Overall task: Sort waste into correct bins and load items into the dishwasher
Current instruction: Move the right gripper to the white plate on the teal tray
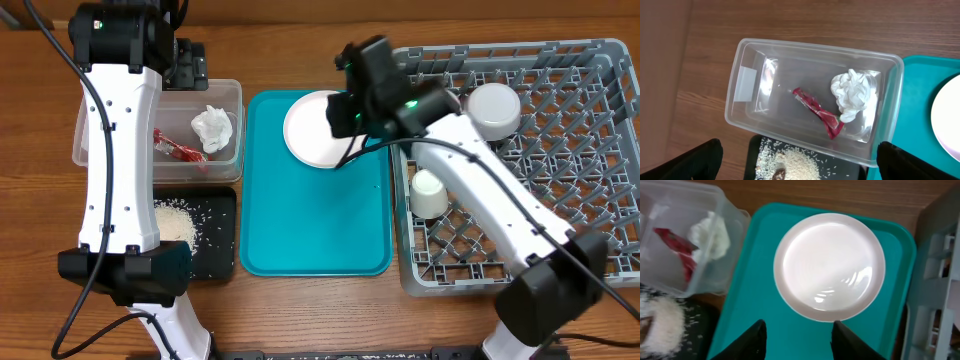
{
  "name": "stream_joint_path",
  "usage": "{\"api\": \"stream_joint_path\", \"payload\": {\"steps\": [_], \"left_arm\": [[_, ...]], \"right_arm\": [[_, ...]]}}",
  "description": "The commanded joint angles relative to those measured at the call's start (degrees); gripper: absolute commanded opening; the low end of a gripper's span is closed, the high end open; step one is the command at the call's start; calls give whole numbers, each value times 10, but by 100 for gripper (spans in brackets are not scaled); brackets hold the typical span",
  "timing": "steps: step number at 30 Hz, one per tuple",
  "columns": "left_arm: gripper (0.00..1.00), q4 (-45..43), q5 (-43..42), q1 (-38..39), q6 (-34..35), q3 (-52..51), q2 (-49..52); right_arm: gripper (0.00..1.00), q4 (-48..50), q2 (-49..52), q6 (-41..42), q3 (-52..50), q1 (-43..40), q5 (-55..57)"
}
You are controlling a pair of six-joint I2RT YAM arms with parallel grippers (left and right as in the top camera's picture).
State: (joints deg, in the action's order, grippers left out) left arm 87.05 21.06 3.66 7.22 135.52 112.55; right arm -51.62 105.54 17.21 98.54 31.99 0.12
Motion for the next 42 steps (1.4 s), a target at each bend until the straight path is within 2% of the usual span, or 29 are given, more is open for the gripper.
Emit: {"api": "stream_joint_path", "payload": {"steps": [1, 5, 11, 13, 18, 29, 38, 42], "left_arm": [[100, -1, 0, 1, -8, 12, -9], [100, -1, 0, 1, -8, 12, -9], [100, -1, 0, 1, -8, 12, -9], [100, -1, 0, 1, -8, 12, -9], [100, -1, 0, 1, -8, 12, -9], [100, -1, 0, 1, -8, 12, -9], [100, -1, 0, 1, -8, 12, -9], [100, -1, 0, 1, -8, 12, -9]], "right_arm": [[46, 2, 35, 44, -8, 16, 109], [46, 1, 72, 71, -8, 18, 149], [47, 22, 141, 70, -8, 16, 191], [52, 38, 165, 70, -8, 16, 212], [54, 67, 200, 70, -8, 14, 249], [54, 63, 221, 66, -8, 21, 5], [55, 4, 221, 66, -8, 49, -23], [55, -15, 221, 66, -8, 67, -76]]}}
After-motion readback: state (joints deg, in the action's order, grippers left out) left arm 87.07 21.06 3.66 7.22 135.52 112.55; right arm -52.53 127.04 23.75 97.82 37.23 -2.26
